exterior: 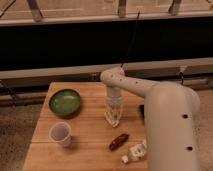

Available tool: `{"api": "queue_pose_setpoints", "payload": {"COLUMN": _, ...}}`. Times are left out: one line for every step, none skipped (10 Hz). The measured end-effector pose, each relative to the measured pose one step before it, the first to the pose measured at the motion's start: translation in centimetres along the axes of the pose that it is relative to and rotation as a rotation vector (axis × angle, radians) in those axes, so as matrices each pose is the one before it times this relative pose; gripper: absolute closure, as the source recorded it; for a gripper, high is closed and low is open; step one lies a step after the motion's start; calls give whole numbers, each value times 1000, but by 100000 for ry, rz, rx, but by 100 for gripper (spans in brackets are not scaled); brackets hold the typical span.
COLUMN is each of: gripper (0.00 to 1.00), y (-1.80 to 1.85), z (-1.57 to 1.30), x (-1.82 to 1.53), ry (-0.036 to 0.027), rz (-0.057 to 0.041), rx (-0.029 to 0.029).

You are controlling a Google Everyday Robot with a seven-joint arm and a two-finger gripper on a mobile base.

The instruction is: Wipe the white sponge on the table

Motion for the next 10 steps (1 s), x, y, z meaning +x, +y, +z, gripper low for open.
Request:
{"api": "queue_pose_setpoints", "payload": {"gripper": 100, "y": 259, "z": -170, "x": 733, "ry": 145, "rz": 1590, "rx": 203}}
{"api": "queue_pose_setpoints", "payload": {"gripper": 100, "y": 206, "z": -389, "x": 1211, "ry": 81, "rz": 2078, "rx": 133}}
{"api": "queue_pose_setpoints", "payload": {"gripper": 100, "y": -349, "z": -315, "x": 865, "ry": 660, "rz": 898, "rx": 1212}}
{"api": "queue_pose_setpoints", "payload": {"gripper": 100, "y": -283, "z": -182, "x": 401, "ry": 442, "rz": 383, "rx": 946}}
{"api": "queue_pose_setpoints", "payload": {"gripper": 100, "y": -337, "z": -275, "x": 426, "ry": 873, "rz": 232, "rx": 1014}}
{"api": "queue_pose_setpoints", "payload": {"gripper": 100, "y": -569, "z": -345, "x": 369, "ry": 598, "rz": 251, "rx": 1951}}
{"api": "queue_pose_setpoints", "payload": {"gripper": 100, "y": -472, "z": -194, "x": 160, "ry": -125, "rz": 5, "rx": 2228}}
{"api": "queue_pose_setpoints", "payload": {"gripper": 100, "y": -262, "z": -76, "x": 33, "ry": 450, "rz": -602, "rx": 892}}
{"api": "queue_pose_setpoints", "payload": {"gripper": 100, "y": -1214, "z": -76, "x": -754, "ry": 823, "rz": -2617, "rx": -2371}}
{"api": "queue_pose_setpoints", "payload": {"gripper": 100, "y": -880, "z": -17, "x": -548, "ry": 423, "rz": -1589, "rx": -1554}}
